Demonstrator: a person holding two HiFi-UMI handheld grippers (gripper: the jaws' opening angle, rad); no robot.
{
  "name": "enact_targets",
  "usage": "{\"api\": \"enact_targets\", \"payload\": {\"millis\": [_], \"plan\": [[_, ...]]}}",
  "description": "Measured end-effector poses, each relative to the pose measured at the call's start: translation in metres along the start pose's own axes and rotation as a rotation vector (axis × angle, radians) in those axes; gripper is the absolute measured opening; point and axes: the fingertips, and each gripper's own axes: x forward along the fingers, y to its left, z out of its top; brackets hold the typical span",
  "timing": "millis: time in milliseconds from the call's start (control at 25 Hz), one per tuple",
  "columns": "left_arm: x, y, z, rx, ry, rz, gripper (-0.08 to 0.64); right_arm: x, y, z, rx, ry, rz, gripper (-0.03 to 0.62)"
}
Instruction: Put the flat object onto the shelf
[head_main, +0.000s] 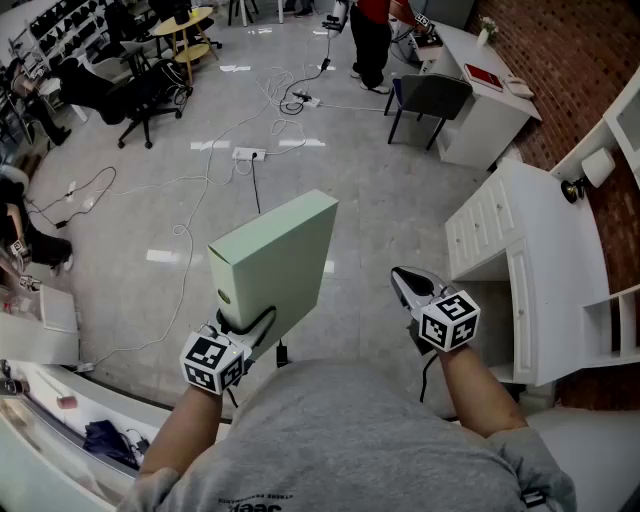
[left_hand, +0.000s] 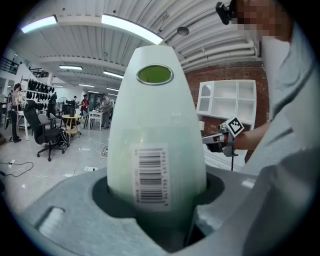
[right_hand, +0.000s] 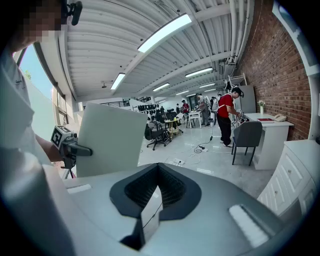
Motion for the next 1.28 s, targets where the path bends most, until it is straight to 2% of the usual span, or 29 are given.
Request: {"api": "enact_targets", "payload": {"millis": [760, 1080, 1280], "plan": [[0.001, 0.002, 0.005, 0.013, -0.010, -0.010, 0.282, 0.001, -0.003, 0.005, 0.009, -0.009, -0.008, 0.008], [-0.002, 0.024, 0.014, 0.030, -0.031, -0.046, 0.282, 0.014, 0.008, 0.019, 0.015, -0.034, -0.036, 0.009], [-0.003, 0.046, 0.018, 0.043, -0.034, -0.094, 0.281, 0.024, 0.022, 0.031, 0.018, -0.051, -0.084, 0.009]]}}
